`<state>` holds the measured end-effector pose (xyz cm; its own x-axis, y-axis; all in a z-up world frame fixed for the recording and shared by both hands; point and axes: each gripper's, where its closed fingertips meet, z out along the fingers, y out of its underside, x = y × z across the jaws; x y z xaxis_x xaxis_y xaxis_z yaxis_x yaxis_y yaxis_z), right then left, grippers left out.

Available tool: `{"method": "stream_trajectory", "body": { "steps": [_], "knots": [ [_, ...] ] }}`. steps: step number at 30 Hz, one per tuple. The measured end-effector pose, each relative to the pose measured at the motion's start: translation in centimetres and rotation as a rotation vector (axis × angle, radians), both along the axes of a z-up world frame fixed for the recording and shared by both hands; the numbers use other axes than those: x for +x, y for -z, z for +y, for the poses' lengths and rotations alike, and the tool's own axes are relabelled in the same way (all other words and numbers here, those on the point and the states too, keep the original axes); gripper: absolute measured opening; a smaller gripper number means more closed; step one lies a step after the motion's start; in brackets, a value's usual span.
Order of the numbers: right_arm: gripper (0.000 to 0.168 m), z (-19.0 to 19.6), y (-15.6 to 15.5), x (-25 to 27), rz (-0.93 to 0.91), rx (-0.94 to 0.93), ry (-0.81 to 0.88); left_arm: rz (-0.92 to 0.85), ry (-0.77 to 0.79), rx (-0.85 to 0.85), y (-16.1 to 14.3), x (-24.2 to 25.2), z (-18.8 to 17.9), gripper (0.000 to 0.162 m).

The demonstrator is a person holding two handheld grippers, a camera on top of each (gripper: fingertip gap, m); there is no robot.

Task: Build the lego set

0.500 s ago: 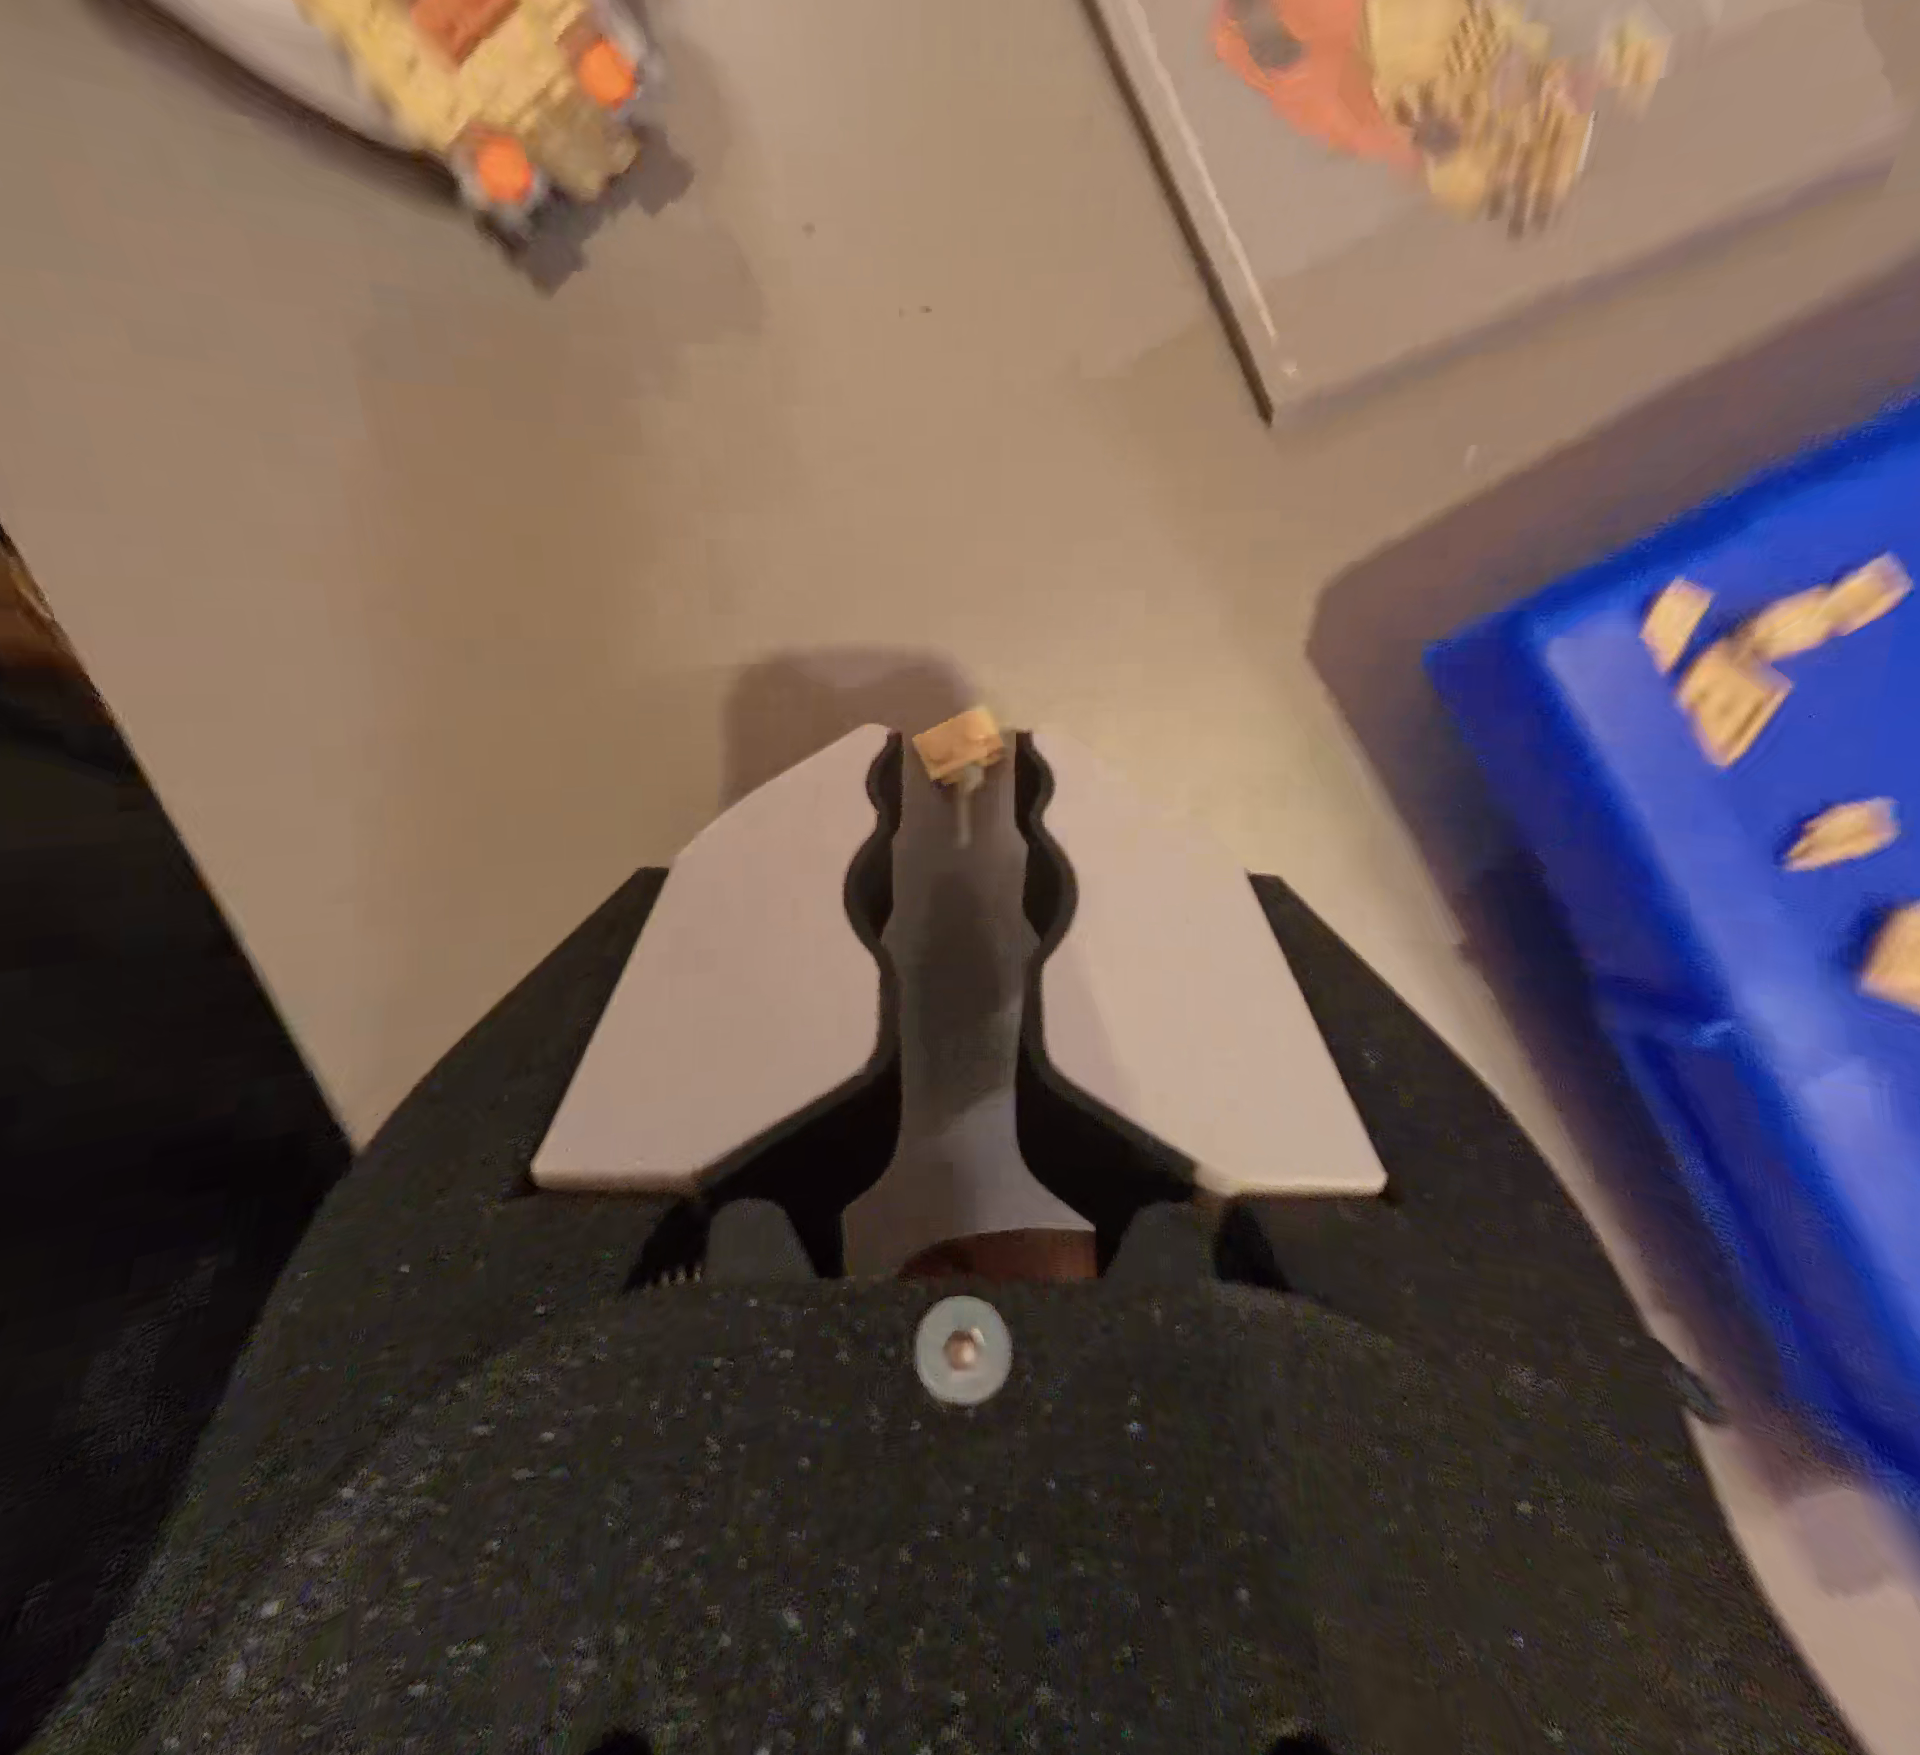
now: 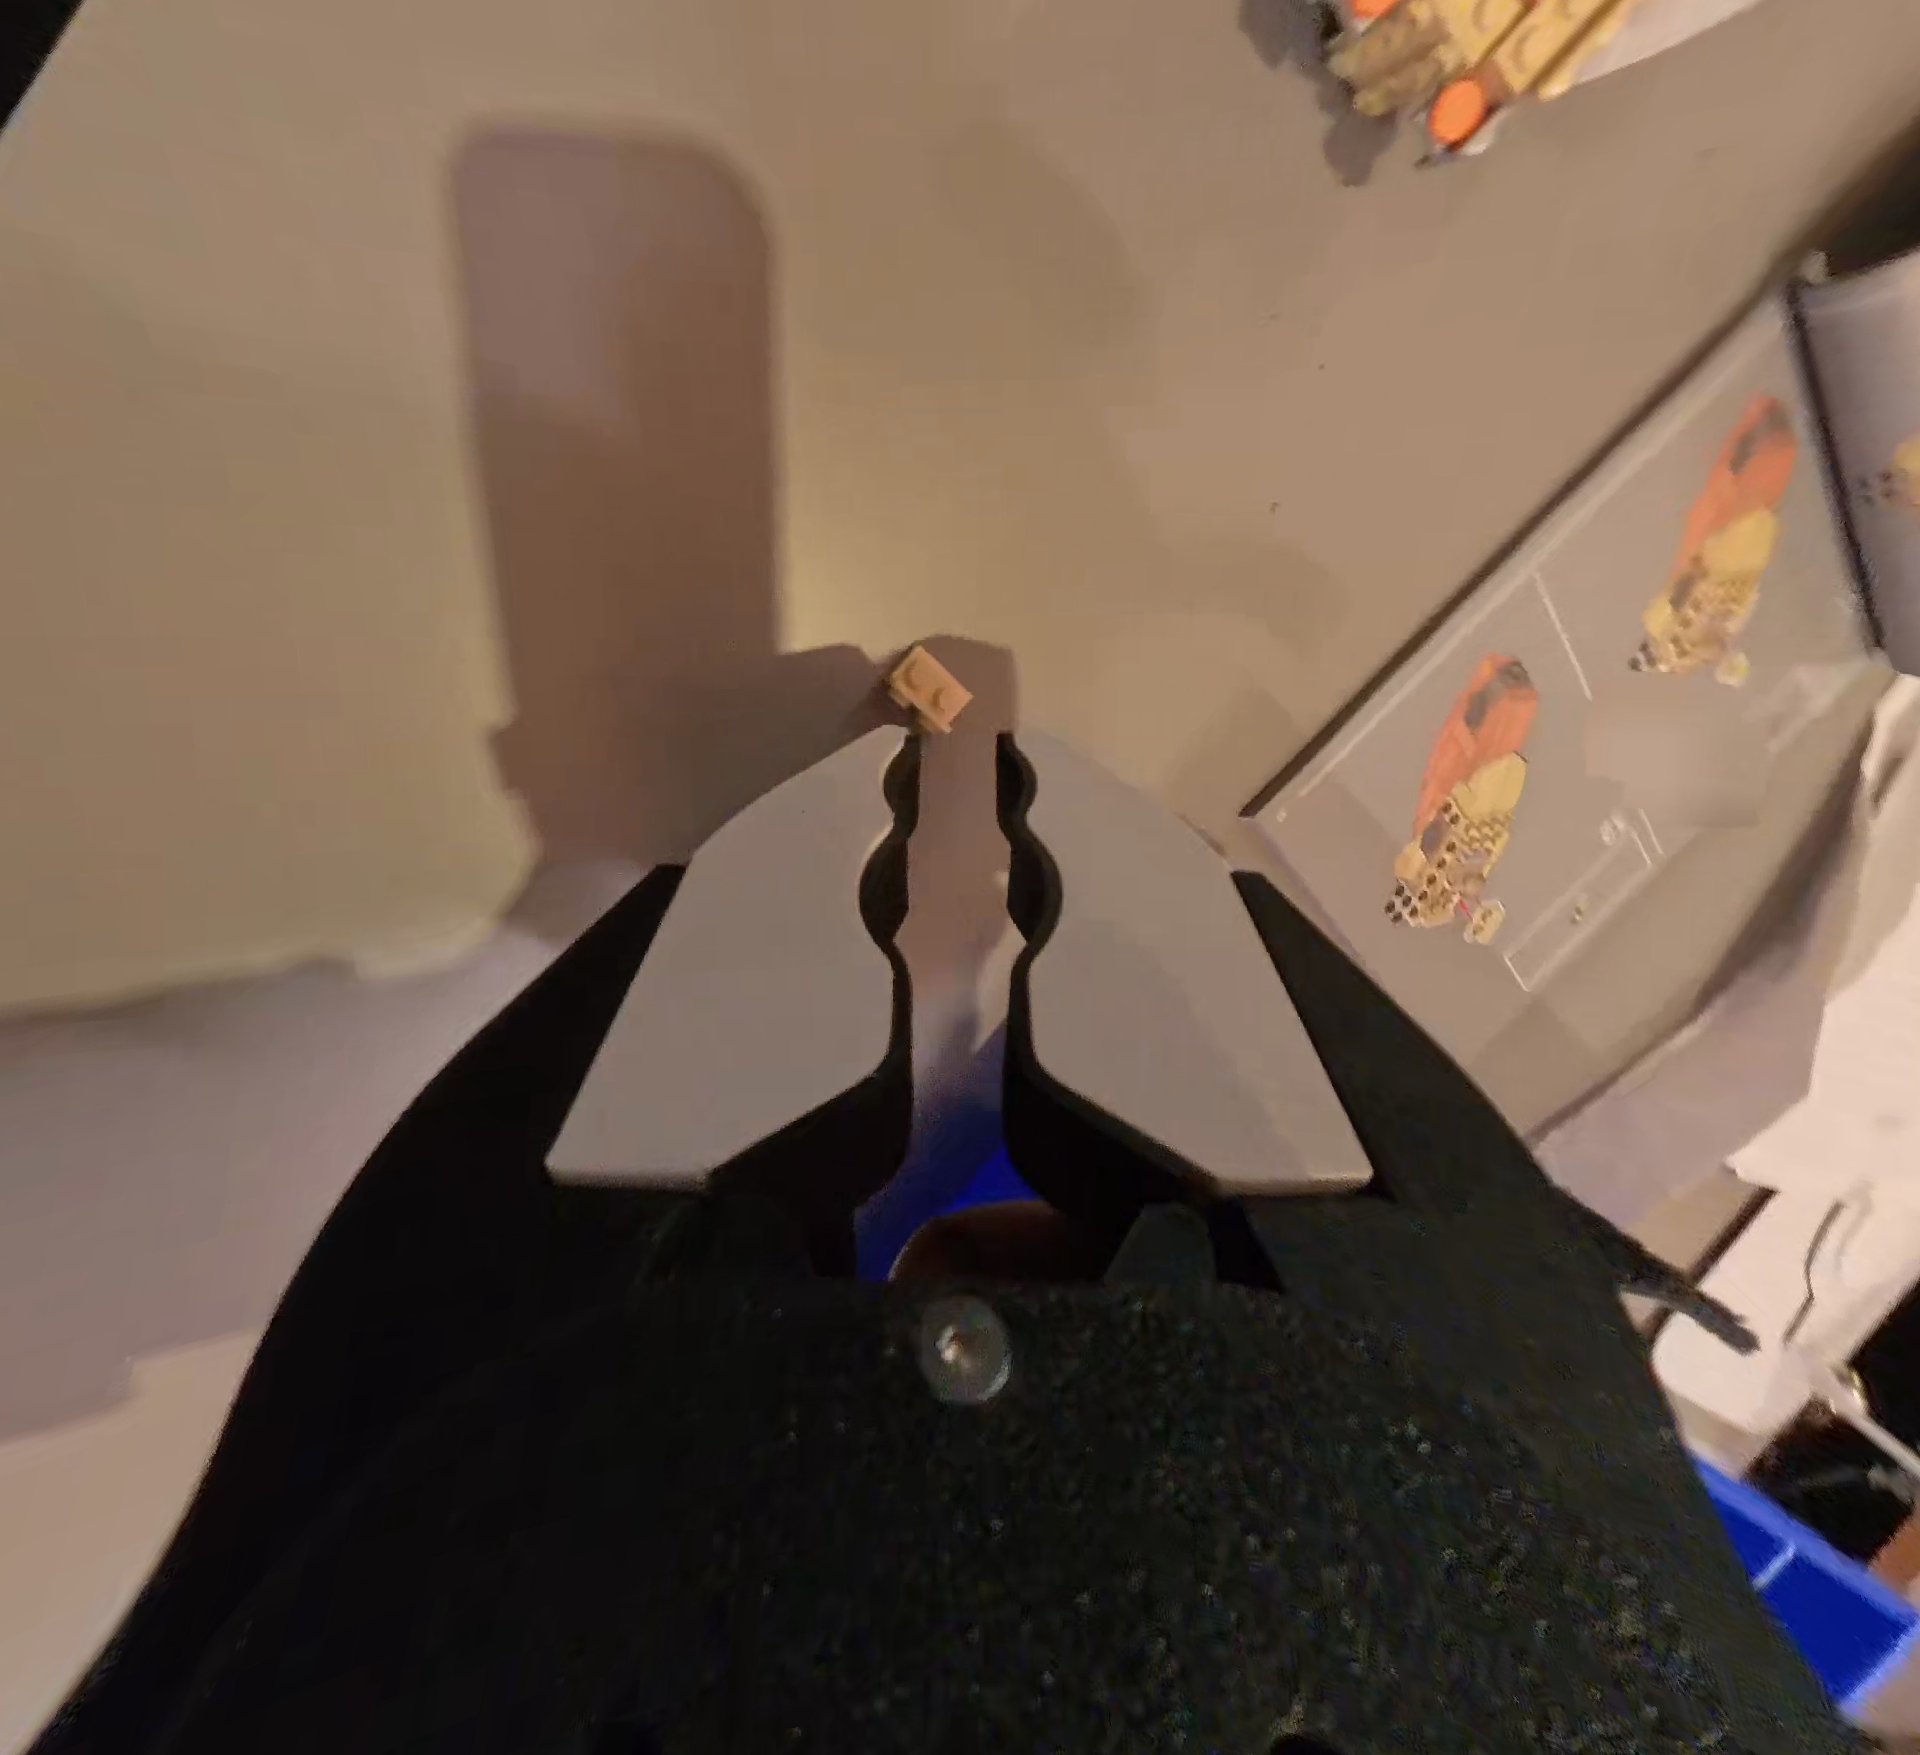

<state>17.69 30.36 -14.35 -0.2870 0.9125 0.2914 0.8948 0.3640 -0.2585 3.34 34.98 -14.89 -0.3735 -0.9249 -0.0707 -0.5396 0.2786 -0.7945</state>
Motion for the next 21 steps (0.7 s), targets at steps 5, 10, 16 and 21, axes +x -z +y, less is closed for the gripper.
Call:
{"method": "stream_trajectory", "body": {
  "steps": [5, 10, 16, 21],
  "knots": [
    [0.012, -0.5, 0.8, 0.3, -0.079, -0.061, -0.126, 0.006, 0.067, -0.012, 0.0, -0.3, -0.7, 0.043],
    [0.011, -0.4, 1.1, 0.2, -0.114, -0.065, -0.200, 0.024, 0.076, -0.046, 0.0, -0.3, -0.8, 0.043],
    [0.009, -0.2, 1.6, 0.1, -0.139, -0.072, -0.249, 0.034, 0.081, -0.066, 0.0, -0.4, -0.8, 0.043],
    [0.008, -0.3, 2.0, 0.0, -0.163, -0.090, -0.267, 0.039, 0.085, -0.080, 0.0, -0.4, -0.8, 0.043]
  ]
}}
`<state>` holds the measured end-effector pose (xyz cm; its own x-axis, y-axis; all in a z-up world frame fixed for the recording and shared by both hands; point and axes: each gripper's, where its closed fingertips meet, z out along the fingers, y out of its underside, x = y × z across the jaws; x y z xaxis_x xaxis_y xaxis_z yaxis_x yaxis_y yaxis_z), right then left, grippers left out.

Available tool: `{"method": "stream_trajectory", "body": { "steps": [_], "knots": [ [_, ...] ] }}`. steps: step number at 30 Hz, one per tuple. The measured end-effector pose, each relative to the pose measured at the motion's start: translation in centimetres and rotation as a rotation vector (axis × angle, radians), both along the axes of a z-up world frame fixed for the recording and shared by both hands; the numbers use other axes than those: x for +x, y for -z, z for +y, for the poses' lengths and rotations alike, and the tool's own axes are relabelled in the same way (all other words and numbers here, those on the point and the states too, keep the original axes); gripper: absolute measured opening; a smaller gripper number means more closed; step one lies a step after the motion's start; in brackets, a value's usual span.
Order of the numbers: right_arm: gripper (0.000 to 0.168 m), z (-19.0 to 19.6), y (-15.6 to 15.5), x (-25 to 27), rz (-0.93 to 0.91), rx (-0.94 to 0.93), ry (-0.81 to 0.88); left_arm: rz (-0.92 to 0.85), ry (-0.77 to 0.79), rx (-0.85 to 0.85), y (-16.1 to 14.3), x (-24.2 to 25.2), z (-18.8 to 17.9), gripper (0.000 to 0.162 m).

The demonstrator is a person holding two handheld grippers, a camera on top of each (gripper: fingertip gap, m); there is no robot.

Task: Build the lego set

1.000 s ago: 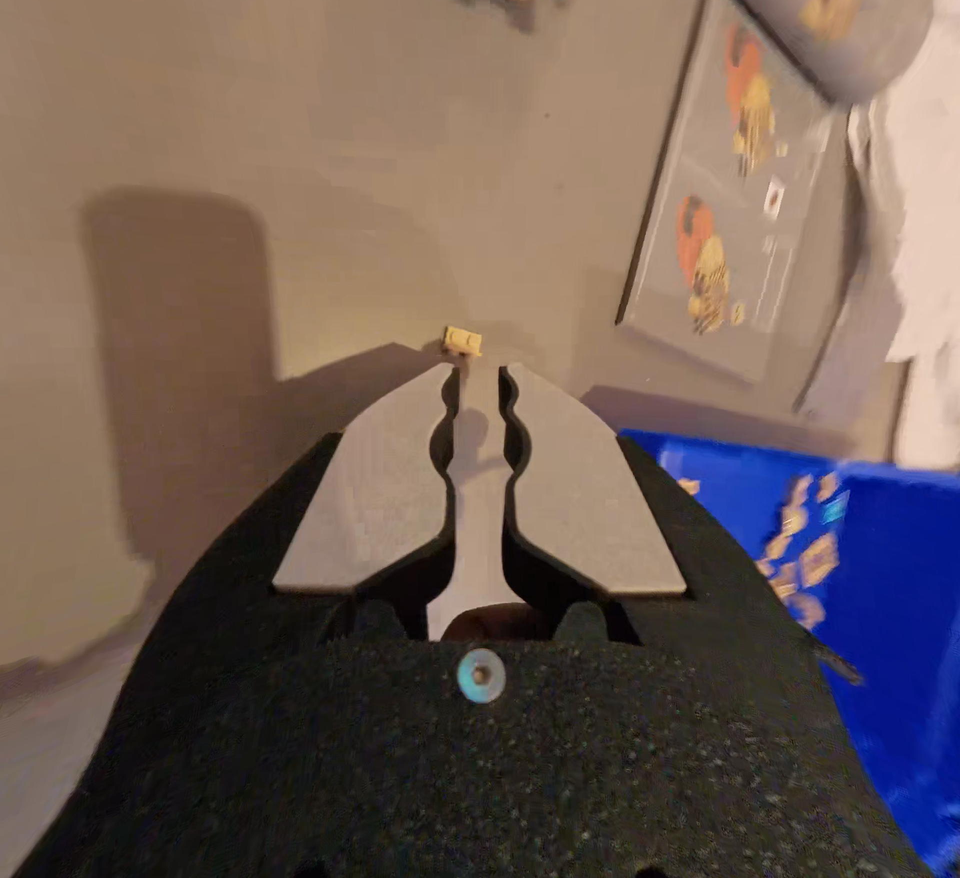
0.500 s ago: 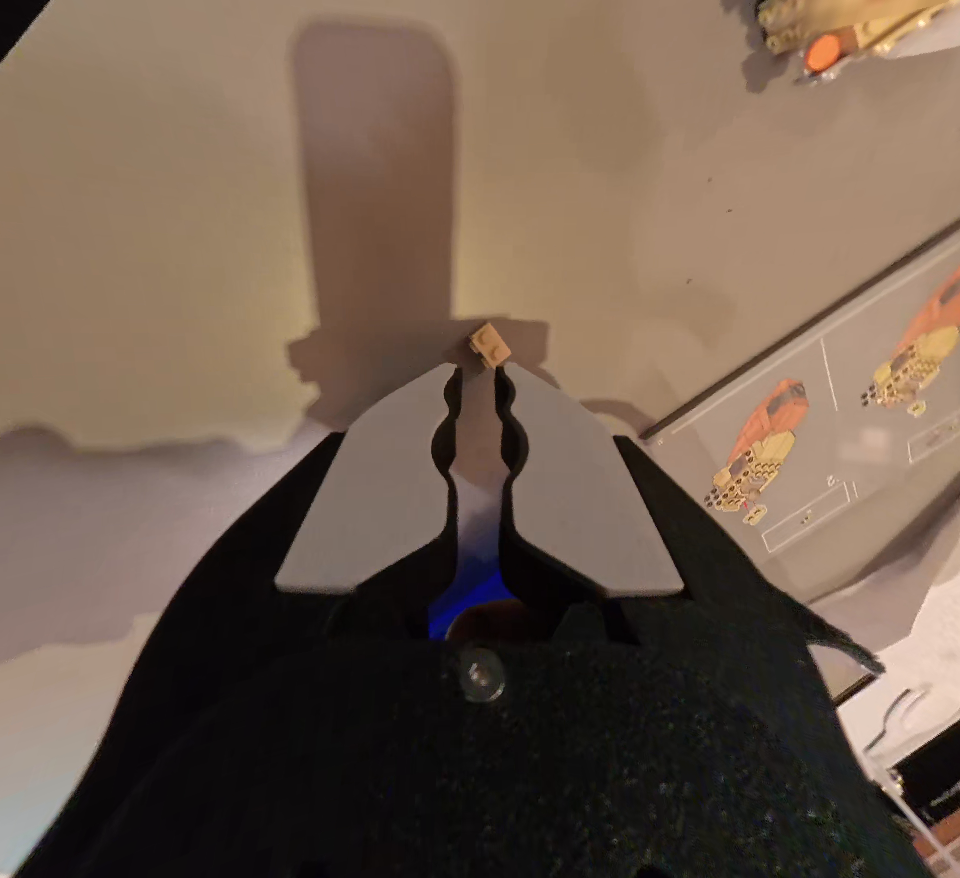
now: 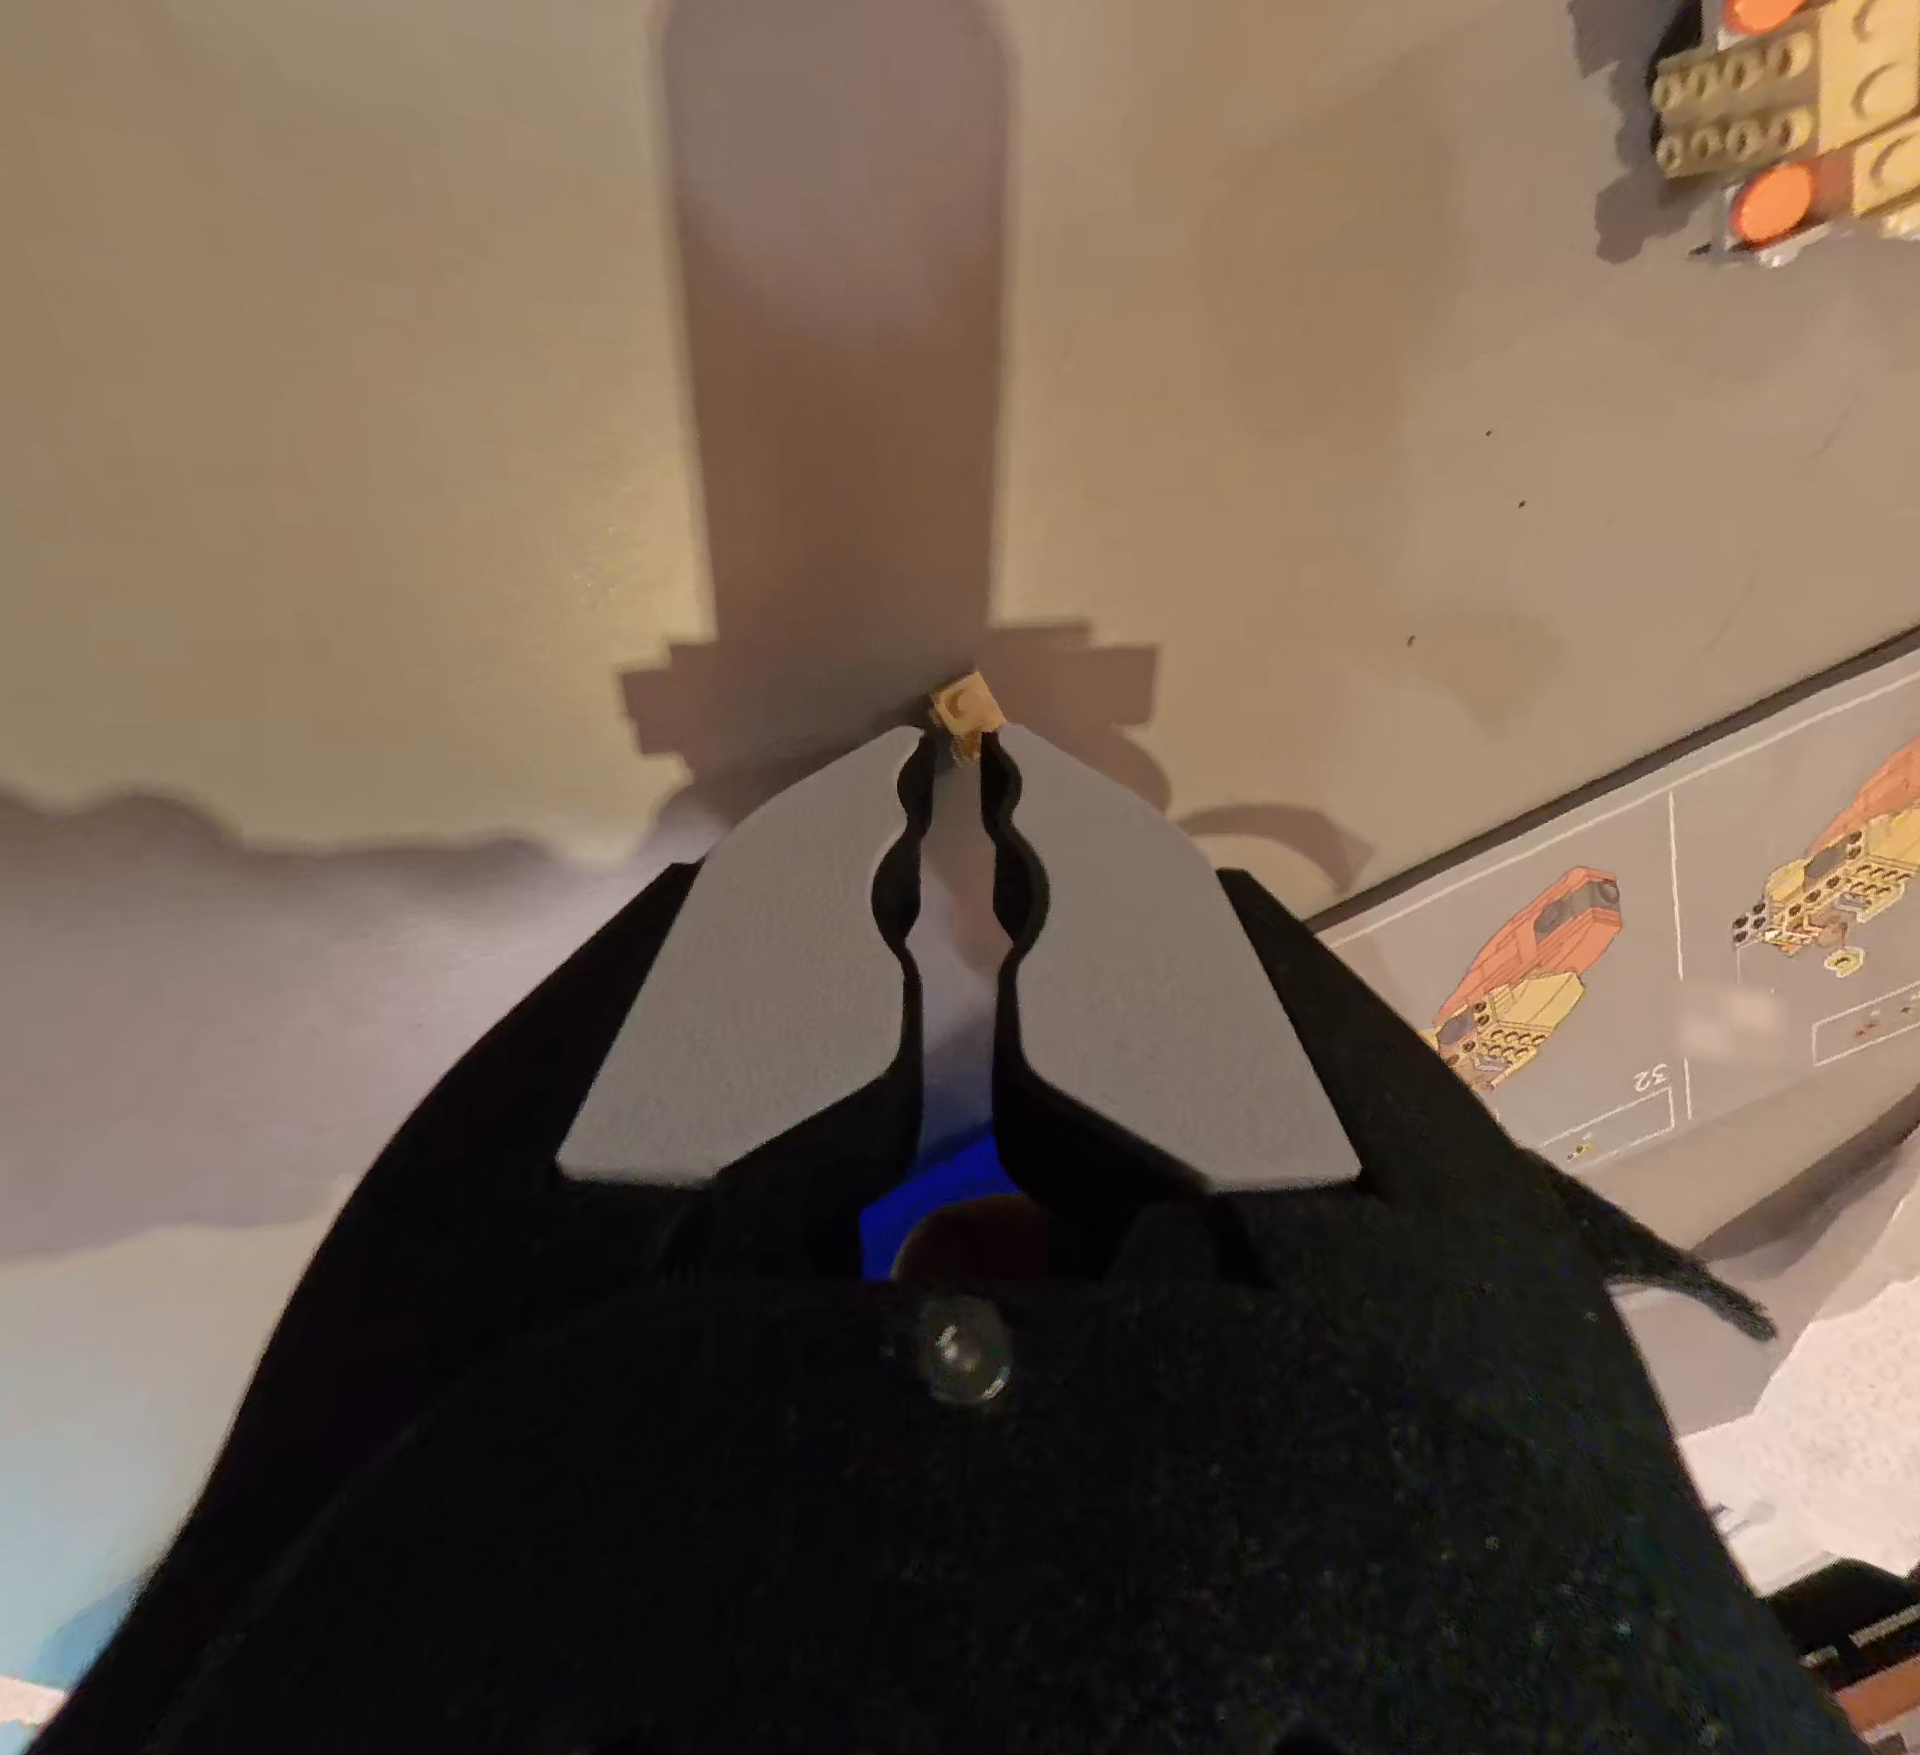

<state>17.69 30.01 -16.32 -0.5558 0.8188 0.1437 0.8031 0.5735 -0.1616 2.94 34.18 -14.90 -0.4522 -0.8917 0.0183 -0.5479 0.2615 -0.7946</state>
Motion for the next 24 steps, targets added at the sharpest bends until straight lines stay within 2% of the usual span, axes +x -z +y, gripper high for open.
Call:
{"method": "stream_trajectory", "body": {
  "steps": [15, 19, 24],
  "knots": [
    [0.002, -0.5, 0.1, -0.7, 0.024, -0.041, 0.056, -0.002, 0.045, -0.043, -0.3, -0.3, -0.5, 0.043],
    [0.002, -0.1, -1.3, -3.1, 0.192, -0.003, 0.079, -0.053, 0.047, -0.128, -1.6, -0.4, -0.3, 0.043],
    [0.002, 0.6, -5.9, -8.4, 0.487, 0.047, 0.064, -0.113, 0.097, -0.186, -2.8, -0.1, -1.0, 0.043]
  ]
}}
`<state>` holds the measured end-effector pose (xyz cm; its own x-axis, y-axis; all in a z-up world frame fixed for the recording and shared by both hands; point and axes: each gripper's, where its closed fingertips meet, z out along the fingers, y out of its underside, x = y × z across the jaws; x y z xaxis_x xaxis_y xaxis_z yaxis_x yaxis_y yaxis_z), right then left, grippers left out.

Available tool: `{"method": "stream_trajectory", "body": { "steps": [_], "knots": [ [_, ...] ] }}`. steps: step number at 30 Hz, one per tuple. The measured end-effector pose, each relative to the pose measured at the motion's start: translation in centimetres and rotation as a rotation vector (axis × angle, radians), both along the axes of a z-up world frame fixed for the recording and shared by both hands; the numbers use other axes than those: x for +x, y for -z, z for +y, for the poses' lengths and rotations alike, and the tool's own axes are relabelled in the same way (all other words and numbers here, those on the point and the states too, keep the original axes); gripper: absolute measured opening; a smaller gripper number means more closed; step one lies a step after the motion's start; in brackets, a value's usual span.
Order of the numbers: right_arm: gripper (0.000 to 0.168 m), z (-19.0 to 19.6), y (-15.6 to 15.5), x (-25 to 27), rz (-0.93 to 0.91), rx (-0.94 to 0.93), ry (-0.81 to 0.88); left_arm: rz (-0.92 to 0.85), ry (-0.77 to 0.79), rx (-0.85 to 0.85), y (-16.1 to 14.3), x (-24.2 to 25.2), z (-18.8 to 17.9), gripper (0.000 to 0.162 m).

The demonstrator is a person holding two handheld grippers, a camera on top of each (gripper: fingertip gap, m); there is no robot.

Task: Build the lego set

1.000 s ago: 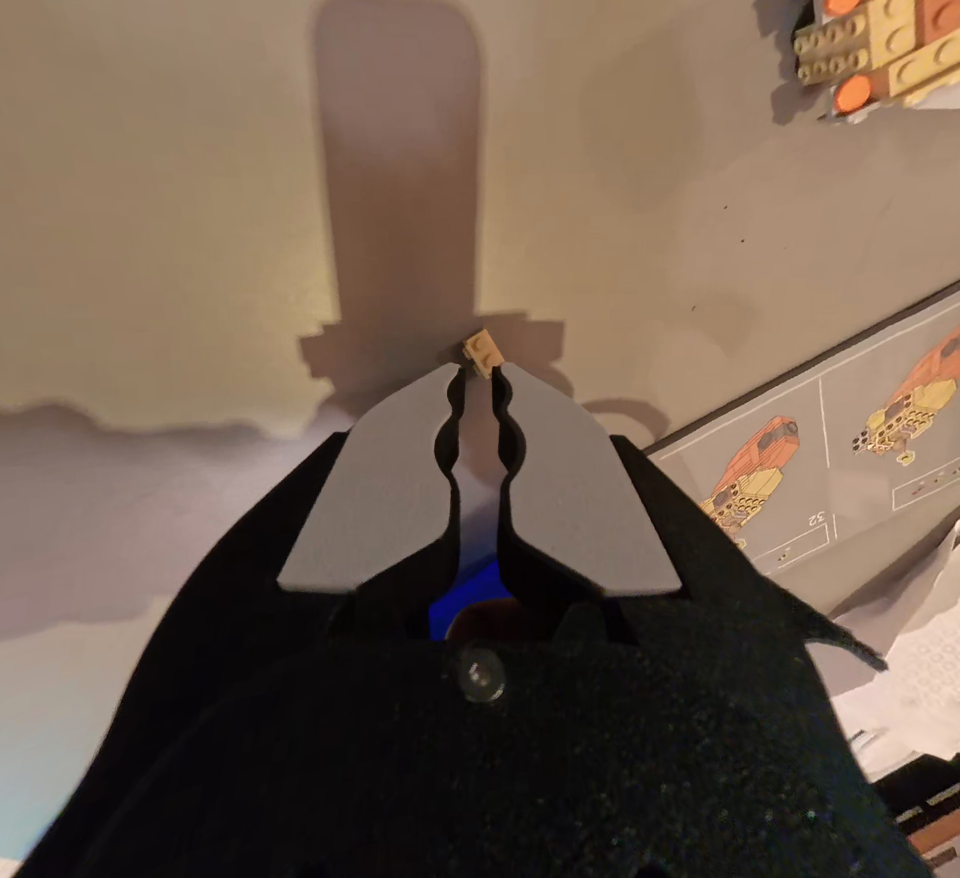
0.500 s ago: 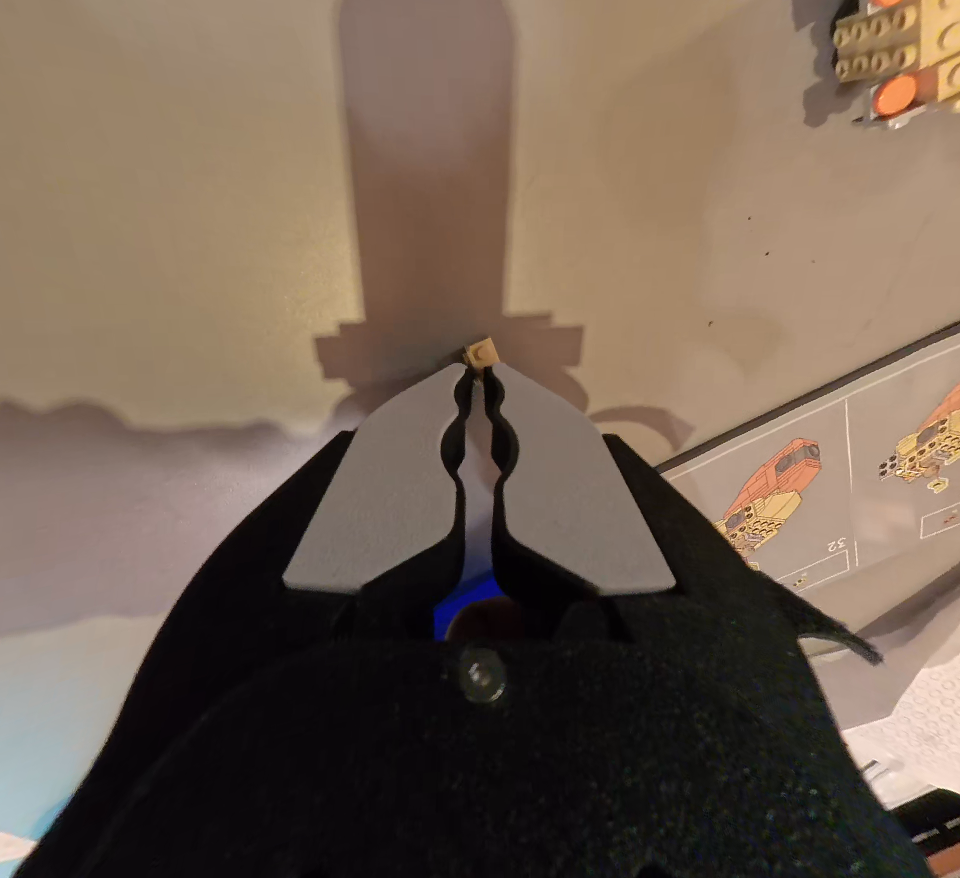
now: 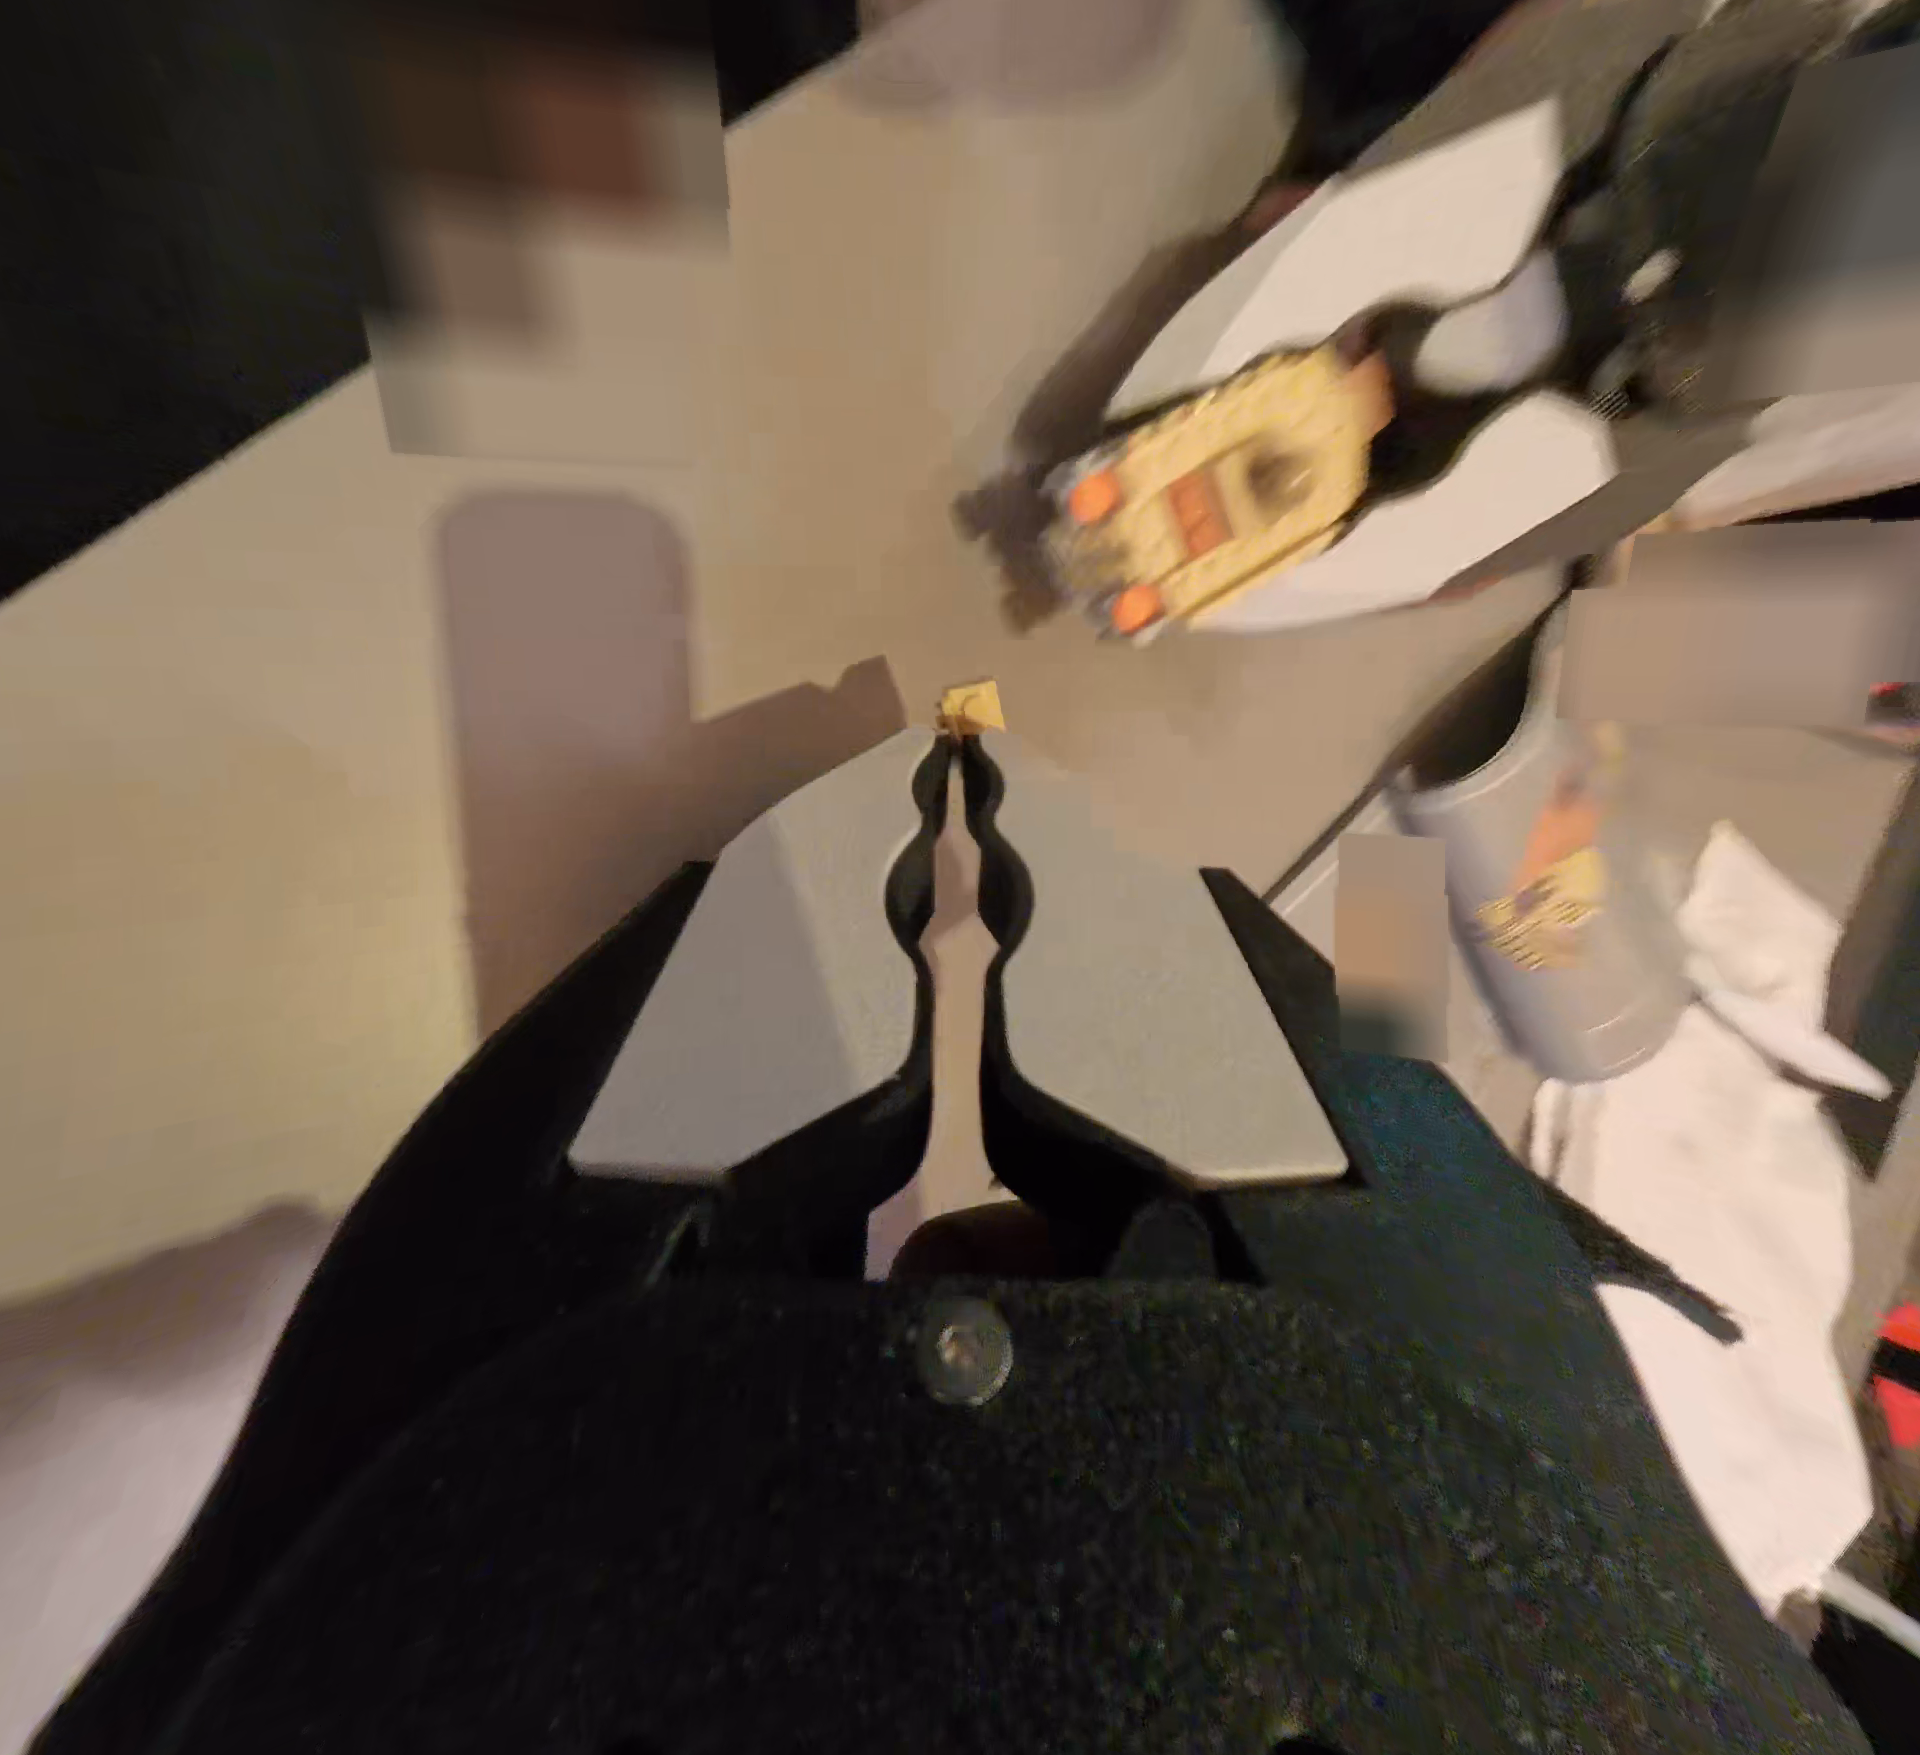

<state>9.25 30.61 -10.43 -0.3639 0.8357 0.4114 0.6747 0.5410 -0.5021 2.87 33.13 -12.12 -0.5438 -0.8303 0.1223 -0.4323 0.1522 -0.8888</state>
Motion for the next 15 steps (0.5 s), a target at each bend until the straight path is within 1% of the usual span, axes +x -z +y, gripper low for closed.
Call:
{"method": "stream_trajectory", "body": {
  "steps": [2, 4, 8, 15],
  "knots": [
    [0.002, 0.1, -1.4, -1.7, 0.067, 0.017, -0.016, -0.004, 0.020, 0.005, 0.0, 0.1, -0.4, 0.043],
    [0.002, 0.3, -1.8, -2.8, 0.080, 0.043, -0.029, -0.008, 0.036, 0.011, 0.0, 0.2, -0.8, 0.043],
    [0.002, 0.3, -1.6, -4.1, 0.062, 0.041, -0.051, -0.008, 0.044, 0.012, 0.0, 0.2, -1.0, 0.043],
    [0.002, 0.4, -0.7, -4.6, 0.000, 0.017, -0.047, -0.012, 0.055, 0.010, -0.1, 0.1, -1.2, 0.043]
  ]
}}
